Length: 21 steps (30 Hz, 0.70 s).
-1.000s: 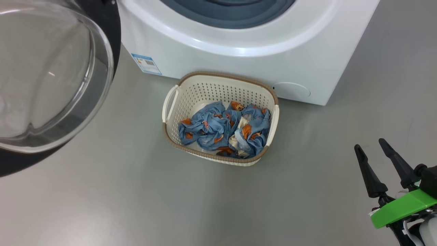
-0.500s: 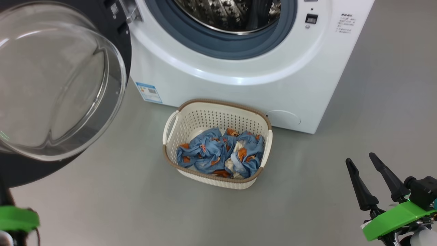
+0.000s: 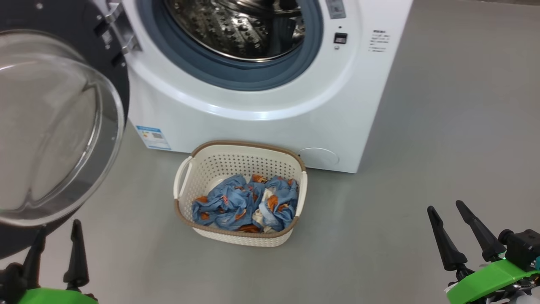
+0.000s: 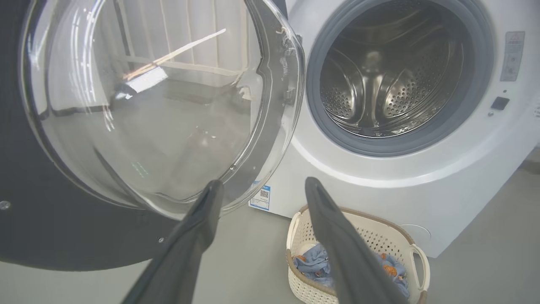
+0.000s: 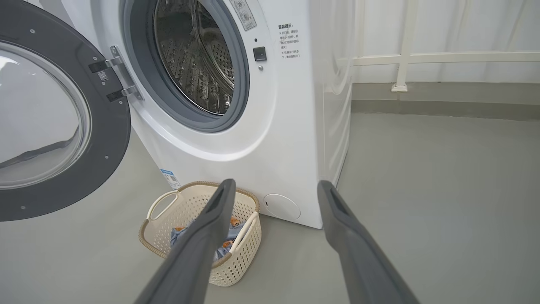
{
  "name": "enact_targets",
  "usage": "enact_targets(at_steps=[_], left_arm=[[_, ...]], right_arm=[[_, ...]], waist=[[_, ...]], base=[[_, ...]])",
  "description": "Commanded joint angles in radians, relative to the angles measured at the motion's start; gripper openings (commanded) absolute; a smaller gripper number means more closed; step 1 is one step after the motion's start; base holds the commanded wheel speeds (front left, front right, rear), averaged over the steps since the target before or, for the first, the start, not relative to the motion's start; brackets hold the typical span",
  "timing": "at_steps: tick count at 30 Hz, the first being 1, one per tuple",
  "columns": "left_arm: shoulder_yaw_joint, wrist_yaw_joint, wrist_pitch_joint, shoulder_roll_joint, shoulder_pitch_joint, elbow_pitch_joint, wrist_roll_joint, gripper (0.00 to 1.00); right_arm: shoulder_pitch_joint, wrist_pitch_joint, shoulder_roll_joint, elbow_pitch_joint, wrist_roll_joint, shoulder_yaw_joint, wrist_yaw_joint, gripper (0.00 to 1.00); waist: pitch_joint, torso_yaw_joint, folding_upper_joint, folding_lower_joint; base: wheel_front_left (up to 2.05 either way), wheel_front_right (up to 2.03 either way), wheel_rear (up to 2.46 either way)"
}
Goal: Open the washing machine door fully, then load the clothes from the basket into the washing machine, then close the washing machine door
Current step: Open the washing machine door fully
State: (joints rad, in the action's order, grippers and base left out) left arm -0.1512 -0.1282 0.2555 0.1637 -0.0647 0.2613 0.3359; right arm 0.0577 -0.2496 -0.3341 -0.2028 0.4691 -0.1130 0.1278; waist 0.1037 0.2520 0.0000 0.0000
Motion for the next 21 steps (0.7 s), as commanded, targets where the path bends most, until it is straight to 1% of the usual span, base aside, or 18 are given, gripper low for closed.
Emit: enact_targets(at_steps=[1,7,13,21], left_arm=[[-0.025,-0.002,0.006,0.039,-0.010,-0.033,0.002,1.00],[0.055,-0.002,0.006,0.059,-0.002,-0.059,0.007,1.00],[0.107,-0.002,0.006,0.064,-0.001,-0.083,0.028,1.00],[0.136,-0.002,0.006,0.061,0.000,-0.083,0.054,1.00]], right_arm=[[-0.011,-0.012,-0.013,0.027,-0.003,-0.013,0.003,1.00],[-0.008,-0.012,-0.008,0.033,-0.005,-0.001,0.003,1.00],[-0.004,-0.012,0.000,0.036,-0.008,0.009,0.003,1.00],[-0.003,-0.012,0.011,0.038,-0.009,0.021,0.003,1.00]], waist=[[-0.007,-0.033,0.0000,0.0000],[0.001,-0.097,0.0000,0.0000],[0.007,-0.164,0.0000,0.0000],[0.013,-0.247,0.0000,0.0000]], base=[[0.00,0.00,0.00],[0.00,0.00,0.00],[0.00,0.00,0.00],[0.00,0.00,0.00]])
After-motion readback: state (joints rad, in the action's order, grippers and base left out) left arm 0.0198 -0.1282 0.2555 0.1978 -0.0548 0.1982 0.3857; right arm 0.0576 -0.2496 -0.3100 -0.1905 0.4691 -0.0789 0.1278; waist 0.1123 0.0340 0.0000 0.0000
